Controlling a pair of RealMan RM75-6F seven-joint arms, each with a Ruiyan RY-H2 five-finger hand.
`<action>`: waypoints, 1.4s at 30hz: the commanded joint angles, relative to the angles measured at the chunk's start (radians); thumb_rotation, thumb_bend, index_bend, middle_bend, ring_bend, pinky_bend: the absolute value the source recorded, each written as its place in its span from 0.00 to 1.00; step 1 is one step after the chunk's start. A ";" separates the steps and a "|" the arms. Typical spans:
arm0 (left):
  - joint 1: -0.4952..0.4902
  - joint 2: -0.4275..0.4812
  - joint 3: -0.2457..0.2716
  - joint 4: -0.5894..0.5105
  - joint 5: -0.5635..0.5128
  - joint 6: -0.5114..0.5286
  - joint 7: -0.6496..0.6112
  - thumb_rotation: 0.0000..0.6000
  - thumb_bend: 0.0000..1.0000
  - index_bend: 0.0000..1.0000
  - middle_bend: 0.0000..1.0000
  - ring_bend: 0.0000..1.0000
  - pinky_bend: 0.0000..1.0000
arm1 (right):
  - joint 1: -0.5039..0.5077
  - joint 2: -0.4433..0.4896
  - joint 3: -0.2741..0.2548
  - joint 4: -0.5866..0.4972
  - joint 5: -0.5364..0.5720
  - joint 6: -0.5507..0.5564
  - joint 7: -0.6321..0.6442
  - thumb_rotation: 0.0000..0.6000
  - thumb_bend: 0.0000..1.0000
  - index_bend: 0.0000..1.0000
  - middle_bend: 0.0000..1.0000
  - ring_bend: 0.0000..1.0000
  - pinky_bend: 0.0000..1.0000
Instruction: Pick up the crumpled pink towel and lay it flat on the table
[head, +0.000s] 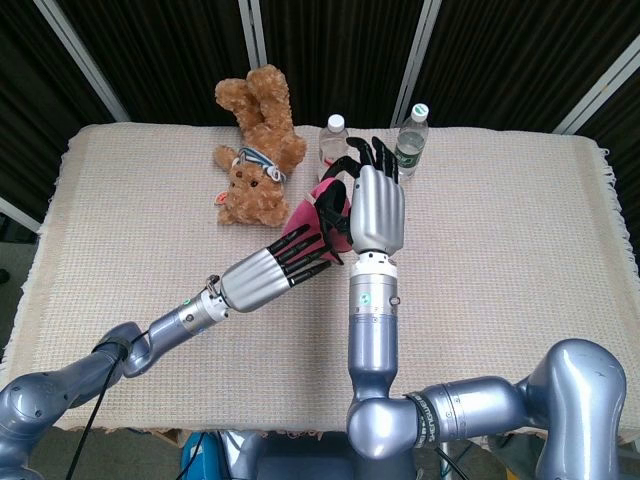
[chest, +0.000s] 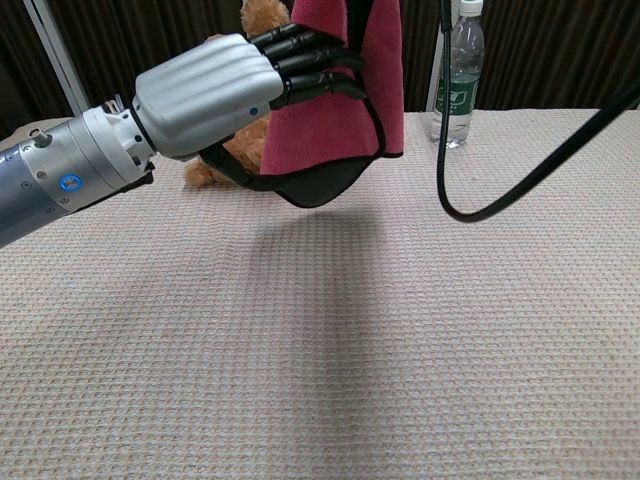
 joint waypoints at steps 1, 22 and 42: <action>0.016 0.005 -0.003 0.015 -0.043 -0.065 0.025 1.00 0.22 0.14 0.06 0.00 0.00 | -0.005 0.006 -0.001 -0.008 -0.001 -0.002 0.002 1.00 0.59 0.73 0.20 0.00 0.00; 0.060 -0.020 -0.095 0.051 -0.222 -0.223 0.084 1.00 0.22 0.12 0.06 0.00 0.00 | -0.070 0.050 -0.021 -0.036 0.021 -0.047 0.046 1.00 0.59 0.73 0.20 0.00 0.00; 0.066 -0.130 -0.168 0.010 -0.356 -0.346 0.192 1.00 0.22 0.07 0.00 0.00 0.00 | -0.065 0.056 -0.076 -0.035 -0.006 -0.082 0.050 1.00 0.59 0.73 0.20 0.00 0.00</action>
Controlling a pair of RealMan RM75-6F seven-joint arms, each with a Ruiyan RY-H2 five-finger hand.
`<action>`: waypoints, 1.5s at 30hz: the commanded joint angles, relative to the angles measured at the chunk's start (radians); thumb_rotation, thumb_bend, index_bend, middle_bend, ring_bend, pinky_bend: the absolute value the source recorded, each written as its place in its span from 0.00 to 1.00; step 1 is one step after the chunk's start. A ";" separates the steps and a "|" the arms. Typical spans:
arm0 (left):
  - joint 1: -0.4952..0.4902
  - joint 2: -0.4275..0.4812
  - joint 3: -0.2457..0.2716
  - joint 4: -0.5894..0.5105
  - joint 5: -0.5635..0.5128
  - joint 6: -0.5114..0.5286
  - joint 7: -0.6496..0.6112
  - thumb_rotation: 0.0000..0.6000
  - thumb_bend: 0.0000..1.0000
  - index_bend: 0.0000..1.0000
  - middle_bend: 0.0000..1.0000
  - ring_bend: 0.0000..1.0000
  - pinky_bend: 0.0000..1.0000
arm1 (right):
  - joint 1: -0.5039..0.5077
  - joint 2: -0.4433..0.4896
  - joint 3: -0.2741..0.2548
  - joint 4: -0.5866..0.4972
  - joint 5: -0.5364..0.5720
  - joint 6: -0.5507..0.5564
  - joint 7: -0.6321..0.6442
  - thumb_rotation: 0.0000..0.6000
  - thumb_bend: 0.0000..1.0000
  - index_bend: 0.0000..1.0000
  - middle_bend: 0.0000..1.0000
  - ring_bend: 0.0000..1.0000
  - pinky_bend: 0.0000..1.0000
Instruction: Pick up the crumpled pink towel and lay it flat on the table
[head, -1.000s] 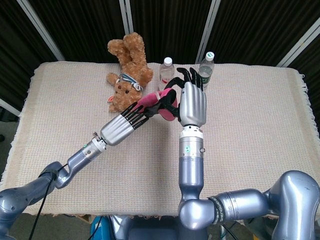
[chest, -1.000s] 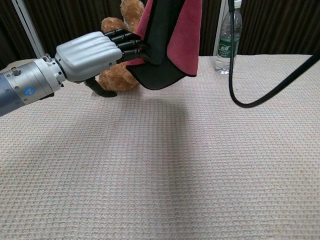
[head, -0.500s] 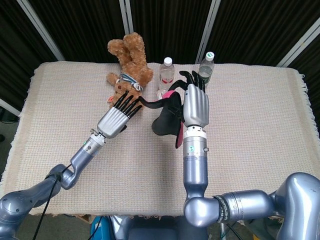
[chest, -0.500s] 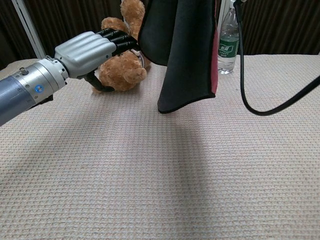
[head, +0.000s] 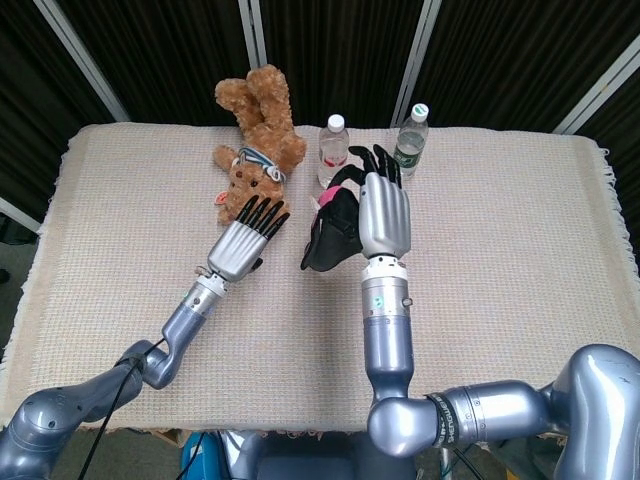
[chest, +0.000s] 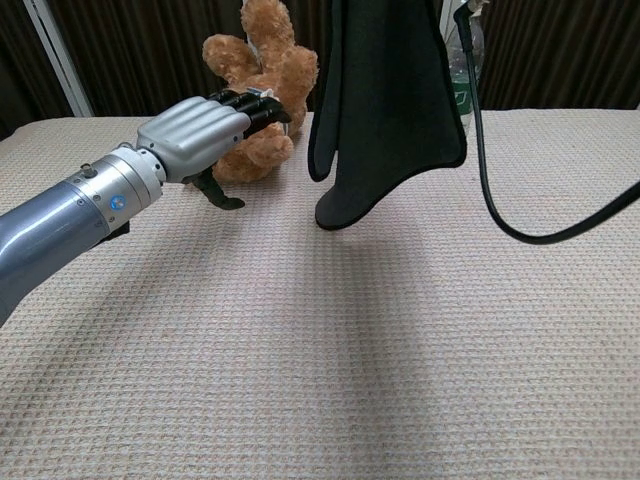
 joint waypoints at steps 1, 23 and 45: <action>0.007 -0.006 -0.006 -0.020 -0.014 -0.008 0.005 1.00 0.22 0.06 0.00 0.00 0.00 | 0.009 0.000 -0.004 0.003 -0.003 0.003 -0.011 1.00 0.59 0.73 0.20 0.00 0.00; 0.081 -0.130 -0.134 -0.171 -0.044 0.261 -0.310 1.00 0.04 0.00 0.00 0.00 0.00 | 0.067 -0.069 -0.029 0.065 -0.016 0.033 -0.027 1.00 0.59 0.73 0.20 0.00 0.00; 0.095 -0.184 -0.133 -0.300 -0.077 0.218 -0.290 1.00 0.04 0.00 0.00 0.00 0.00 | 0.075 -0.097 -0.010 0.098 0.002 0.023 -0.026 1.00 0.59 0.73 0.20 0.00 0.00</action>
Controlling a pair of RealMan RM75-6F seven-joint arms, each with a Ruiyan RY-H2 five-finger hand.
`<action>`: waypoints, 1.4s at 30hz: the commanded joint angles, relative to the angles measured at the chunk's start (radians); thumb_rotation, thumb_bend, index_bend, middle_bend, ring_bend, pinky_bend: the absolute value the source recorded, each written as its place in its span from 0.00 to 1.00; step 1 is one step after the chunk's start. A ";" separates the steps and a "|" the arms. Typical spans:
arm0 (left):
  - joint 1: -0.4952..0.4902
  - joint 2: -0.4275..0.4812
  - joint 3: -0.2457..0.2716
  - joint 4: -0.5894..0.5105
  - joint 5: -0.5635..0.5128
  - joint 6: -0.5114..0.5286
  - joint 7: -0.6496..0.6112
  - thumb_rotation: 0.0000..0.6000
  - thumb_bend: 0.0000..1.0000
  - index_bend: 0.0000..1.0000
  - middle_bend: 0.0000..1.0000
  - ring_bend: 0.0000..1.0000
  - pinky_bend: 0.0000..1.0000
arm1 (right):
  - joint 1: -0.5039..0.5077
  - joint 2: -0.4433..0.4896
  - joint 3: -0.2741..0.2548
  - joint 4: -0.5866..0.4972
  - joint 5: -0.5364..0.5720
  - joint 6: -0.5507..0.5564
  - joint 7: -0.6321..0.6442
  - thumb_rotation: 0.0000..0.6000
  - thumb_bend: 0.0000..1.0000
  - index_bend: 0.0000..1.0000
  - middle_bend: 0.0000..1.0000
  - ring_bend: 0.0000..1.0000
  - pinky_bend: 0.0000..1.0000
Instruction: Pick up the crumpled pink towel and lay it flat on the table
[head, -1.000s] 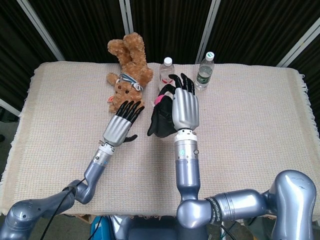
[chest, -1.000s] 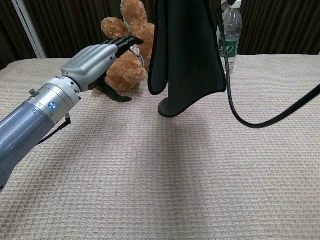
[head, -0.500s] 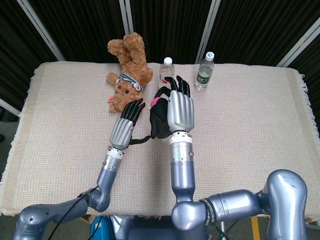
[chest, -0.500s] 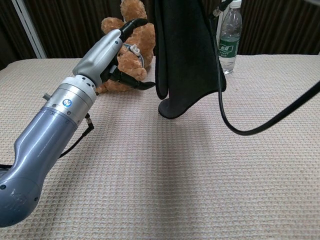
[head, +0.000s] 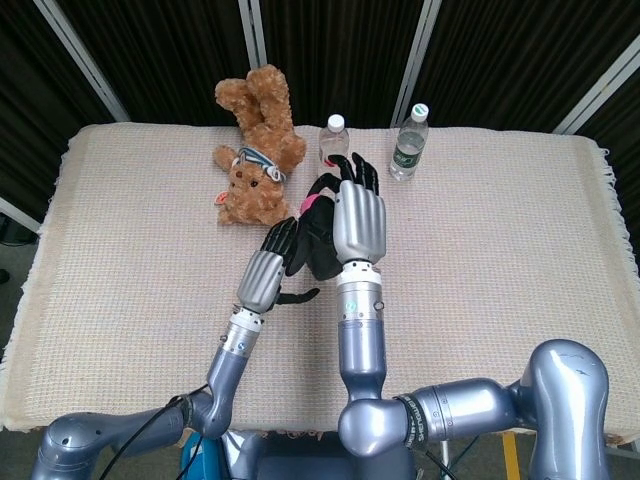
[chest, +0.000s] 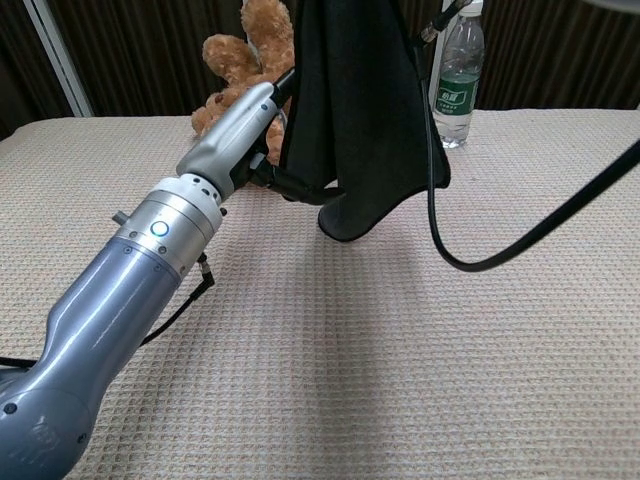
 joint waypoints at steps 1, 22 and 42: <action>0.004 -0.006 0.007 0.001 0.008 0.006 0.008 1.00 0.05 0.00 0.00 0.00 0.00 | -0.003 0.001 0.001 0.002 0.002 -0.004 0.001 1.00 0.59 0.73 0.20 0.00 0.00; -0.046 -0.056 -0.117 0.207 -0.063 -0.024 -0.022 1.00 0.32 0.09 0.00 0.00 0.00 | -0.032 0.027 -0.005 -0.041 -0.005 -0.018 0.003 1.00 0.59 0.73 0.20 0.00 0.00; -0.037 -0.078 -0.117 0.294 -0.092 -0.055 -0.055 1.00 0.40 0.64 0.06 0.00 0.00 | -0.036 0.028 -0.014 -0.044 -0.003 -0.019 -0.001 1.00 0.59 0.73 0.20 0.00 0.00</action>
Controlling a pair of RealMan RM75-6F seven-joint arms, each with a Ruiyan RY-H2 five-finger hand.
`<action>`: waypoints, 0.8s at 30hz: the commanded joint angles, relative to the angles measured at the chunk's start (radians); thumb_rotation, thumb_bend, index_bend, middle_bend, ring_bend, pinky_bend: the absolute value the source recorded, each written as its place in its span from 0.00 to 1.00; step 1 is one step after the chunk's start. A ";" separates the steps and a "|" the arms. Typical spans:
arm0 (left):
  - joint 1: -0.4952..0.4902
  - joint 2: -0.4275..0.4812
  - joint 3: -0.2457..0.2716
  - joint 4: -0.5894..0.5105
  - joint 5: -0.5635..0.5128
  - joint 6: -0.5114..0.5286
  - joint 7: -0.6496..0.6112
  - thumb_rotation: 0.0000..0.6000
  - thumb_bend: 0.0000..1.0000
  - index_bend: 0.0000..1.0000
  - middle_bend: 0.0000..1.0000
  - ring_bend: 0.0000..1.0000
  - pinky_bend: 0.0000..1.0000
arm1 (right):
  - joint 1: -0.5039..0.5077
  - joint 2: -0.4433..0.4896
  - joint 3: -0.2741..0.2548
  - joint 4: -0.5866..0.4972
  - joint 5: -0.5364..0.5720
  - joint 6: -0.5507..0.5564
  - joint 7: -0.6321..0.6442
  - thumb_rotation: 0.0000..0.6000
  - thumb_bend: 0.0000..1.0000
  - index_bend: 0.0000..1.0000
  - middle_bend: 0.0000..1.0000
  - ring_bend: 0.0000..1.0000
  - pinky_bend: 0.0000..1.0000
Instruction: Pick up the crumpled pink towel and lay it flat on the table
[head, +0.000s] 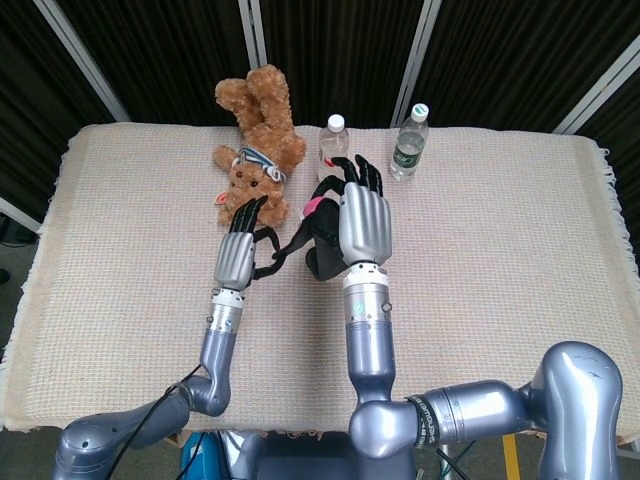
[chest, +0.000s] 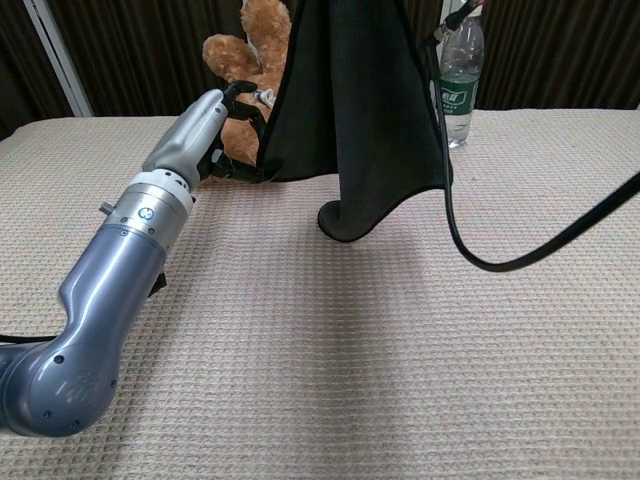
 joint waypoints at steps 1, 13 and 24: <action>-0.004 -0.004 -0.001 0.010 -0.001 -0.003 -0.006 1.00 0.42 0.64 0.06 0.00 0.00 | -0.003 0.001 -0.003 -0.001 0.000 -0.001 0.000 1.00 0.59 0.73 0.20 0.00 0.00; -0.008 0.021 0.008 0.030 0.019 0.008 -0.003 1.00 0.51 0.65 0.07 0.00 0.00 | -0.036 0.027 -0.013 -0.013 0.004 -0.017 0.007 1.00 0.59 0.73 0.20 0.00 0.00; -0.073 0.146 -0.077 -0.104 0.010 0.001 0.054 1.00 0.51 0.66 0.08 0.00 0.00 | -0.155 0.124 -0.050 -0.024 0.047 -0.110 0.040 1.00 0.59 0.73 0.20 0.00 0.00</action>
